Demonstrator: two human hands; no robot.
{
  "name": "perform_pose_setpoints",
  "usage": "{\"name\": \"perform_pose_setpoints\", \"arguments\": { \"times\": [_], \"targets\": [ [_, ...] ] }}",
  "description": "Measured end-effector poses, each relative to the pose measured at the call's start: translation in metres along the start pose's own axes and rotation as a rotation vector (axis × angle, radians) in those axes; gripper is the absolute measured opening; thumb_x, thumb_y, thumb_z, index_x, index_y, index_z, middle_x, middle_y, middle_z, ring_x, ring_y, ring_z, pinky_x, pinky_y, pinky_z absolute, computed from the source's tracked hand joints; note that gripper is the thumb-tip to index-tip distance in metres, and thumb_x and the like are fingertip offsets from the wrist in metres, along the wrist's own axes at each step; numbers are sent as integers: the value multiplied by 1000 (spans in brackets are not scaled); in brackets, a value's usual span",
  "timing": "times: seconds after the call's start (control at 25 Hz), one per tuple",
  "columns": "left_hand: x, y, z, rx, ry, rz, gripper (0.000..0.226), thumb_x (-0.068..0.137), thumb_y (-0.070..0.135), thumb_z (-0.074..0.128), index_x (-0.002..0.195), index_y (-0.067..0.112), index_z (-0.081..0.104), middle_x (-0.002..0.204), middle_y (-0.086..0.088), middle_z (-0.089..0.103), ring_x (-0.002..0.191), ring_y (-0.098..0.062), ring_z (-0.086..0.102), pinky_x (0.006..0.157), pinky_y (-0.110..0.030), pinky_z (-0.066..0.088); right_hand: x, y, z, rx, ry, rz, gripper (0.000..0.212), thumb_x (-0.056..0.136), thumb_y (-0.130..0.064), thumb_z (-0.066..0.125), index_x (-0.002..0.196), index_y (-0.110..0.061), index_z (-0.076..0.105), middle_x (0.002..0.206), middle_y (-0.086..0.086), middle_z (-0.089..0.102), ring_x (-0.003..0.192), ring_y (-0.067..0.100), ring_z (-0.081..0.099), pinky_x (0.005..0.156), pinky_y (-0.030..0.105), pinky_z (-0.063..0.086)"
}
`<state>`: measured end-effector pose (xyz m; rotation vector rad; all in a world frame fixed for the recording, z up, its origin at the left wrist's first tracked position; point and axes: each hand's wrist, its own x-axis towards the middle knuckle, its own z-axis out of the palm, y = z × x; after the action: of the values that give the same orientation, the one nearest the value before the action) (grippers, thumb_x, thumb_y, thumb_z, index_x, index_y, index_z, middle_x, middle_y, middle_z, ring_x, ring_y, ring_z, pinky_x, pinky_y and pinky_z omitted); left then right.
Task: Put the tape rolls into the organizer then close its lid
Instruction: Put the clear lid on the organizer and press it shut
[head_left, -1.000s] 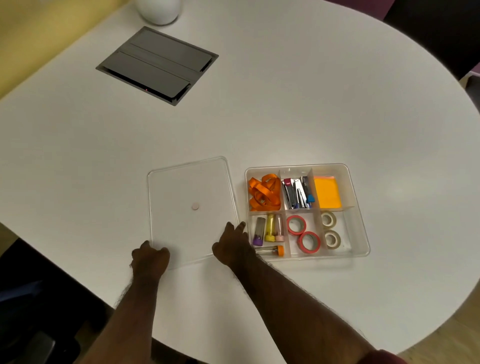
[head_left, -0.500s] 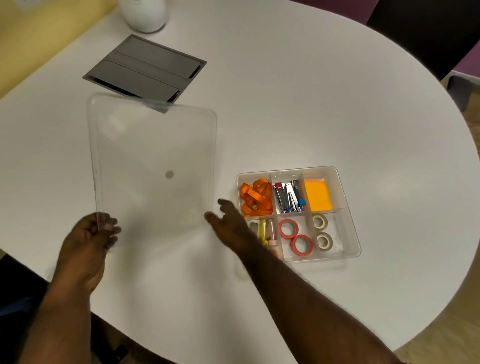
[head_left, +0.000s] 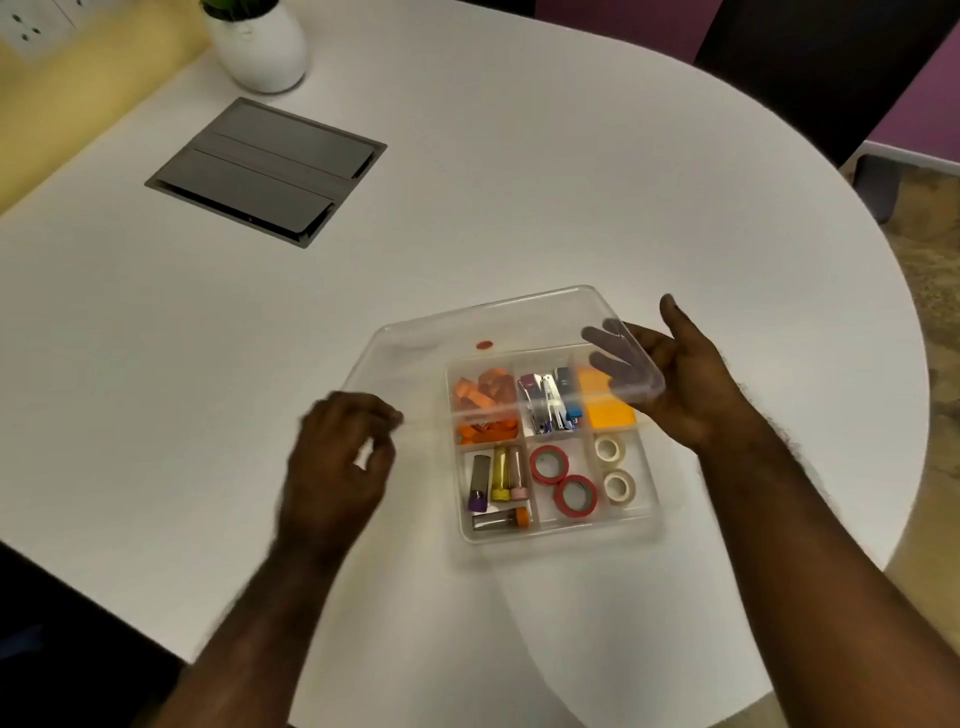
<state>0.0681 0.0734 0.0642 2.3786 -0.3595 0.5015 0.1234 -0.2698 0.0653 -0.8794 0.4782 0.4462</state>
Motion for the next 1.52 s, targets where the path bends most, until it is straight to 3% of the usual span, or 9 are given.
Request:
{"name": "perform_pose_setpoints", "arguments": {
  "times": [0.12,0.36,0.52,0.72,0.92,1.08,1.2,1.32,1.52],
  "targets": [
    [-36,2,30,83,-137,134,15,79,9,54,86,18,64,92,0,67,93,-14,53,86,-26,35,0,9,-35,-317,204,23,29,95,-32,55,121,-20,62,112,-6,74,78,10,70,58,22,51],
    [-102,17,88,122,-389,223,15,86,17,65,98,25,66,100,5,68,97,-17,57,88,-31,32,2,41,-97,-650,458,-2,31,95,-19,59,125,-24,63,83,-6,62,70,9,57,63,25,45],
    [-112,21,104,191,-501,166,20,81,20,71,99,29,68,102,7,69,102,-15,54,92,-33,32,13,66,-113,-648,587,-76,32,92,-11,61,123,-19,65,84,0,62,70,13,54,62,28,45],
    [-113,25,112,220,-604,79,28,70,22,81,96,30,71,103,6,69,101,-18,65,89,-36,46,28,82,-122,-833,706,-176,34,88,-12,66,122,-14,67,112,5,71,104,20,63,96,32,47],
    [-118,29,115,207,-585,119,24,78,26,73,102,30,70,113,3,69,108,-21,64,88,-39,49,30,87,-131,-971,754,-177,33,87,-19,68,120,-17,68,120,6,71,115,26,63,98,31,44],
    [-112,18,116,160,-406,-479,50,86,30,62,134,21,49,135,-2,54,121,-23,51,100,-42,45,31,80,-135,-982,691,-125,35,88,-21,66,123,-17,67,109,5,72,103,24,64,97,42,50],
    [-100,1,119,-210,-383,-974,34,93,25,56,126,17,58,123,-12,62,111,-28,59,96,-42,48,30,72,-132,-820,633,-36,30,88,-18,66,118,-14,69,90,7,67,75,22,61,69,38,53],
    [-89,-5,119,-497,-372,-1179,17,94,22,55,82,27,67,93,-12,67,86,-25,59,74,-36,46,28,67,-130,-714,621,31,25,88,-20,69,112,-14,70,92,9,66,71,21,58,62,29,48],
    [-79,-17,118,-693,-366,-1424,14,92,21,61,103,21,68,103,-8,71,87,-24,66,66,-33,55,27,68,-128,-660,613,72,25,86,-20,72,110,-13,70,96,13,66,83,27,56,74,37,46]
  ]
}}
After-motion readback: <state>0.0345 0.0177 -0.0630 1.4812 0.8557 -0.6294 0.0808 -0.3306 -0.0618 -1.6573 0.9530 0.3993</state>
